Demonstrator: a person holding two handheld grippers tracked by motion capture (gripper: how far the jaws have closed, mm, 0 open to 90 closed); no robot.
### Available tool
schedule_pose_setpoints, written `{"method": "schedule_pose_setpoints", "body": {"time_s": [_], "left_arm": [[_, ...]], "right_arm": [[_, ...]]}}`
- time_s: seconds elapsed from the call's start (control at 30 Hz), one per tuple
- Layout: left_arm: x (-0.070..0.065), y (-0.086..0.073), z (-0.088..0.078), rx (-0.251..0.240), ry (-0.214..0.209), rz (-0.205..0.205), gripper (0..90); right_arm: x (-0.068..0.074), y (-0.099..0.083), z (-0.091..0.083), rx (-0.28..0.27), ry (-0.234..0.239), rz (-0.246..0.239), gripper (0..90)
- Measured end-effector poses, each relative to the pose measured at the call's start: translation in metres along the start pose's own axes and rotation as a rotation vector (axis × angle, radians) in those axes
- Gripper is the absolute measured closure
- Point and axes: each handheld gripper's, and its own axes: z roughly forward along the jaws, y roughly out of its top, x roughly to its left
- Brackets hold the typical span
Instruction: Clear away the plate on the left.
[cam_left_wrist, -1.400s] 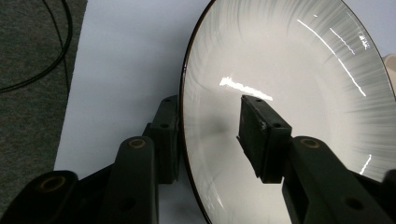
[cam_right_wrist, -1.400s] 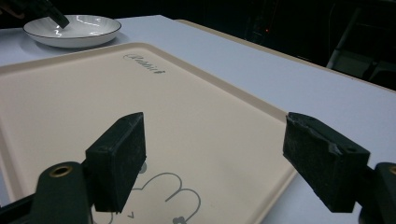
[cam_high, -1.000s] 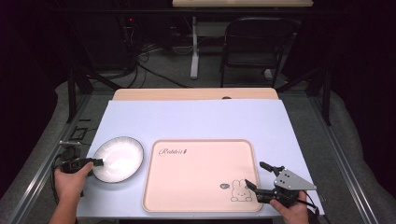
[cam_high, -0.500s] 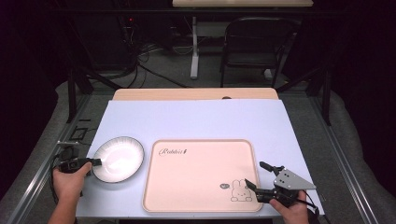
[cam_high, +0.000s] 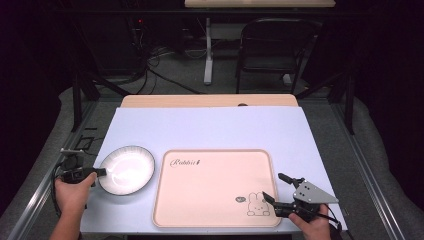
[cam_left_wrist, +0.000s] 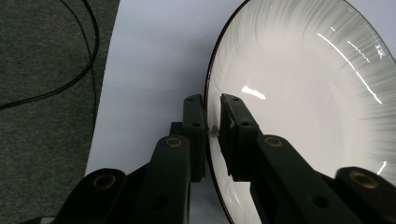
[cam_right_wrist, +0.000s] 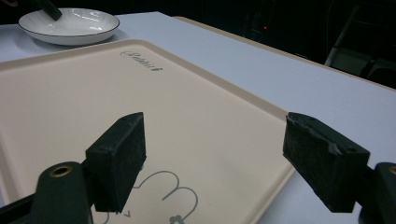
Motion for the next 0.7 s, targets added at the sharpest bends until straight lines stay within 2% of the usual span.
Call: {"method": "schedule_pose_setpoints", "body": {"time_s": [0.43, 0.7], "left_arm": [[-0.017, 0.007, -0.015, -0.014, 0.038, 0.074, 84.6], [-0.033, 0.014, -0.027, -0.027, 0.054, 0.133, 86.2]], "right_arm": [[0.000, 0.000, 0.000, 0.001, -0.001, -0.002, 20.8], [0.000, 0.000, 0.000, 0.002, 0.000, -0.004, 20.8]]}}
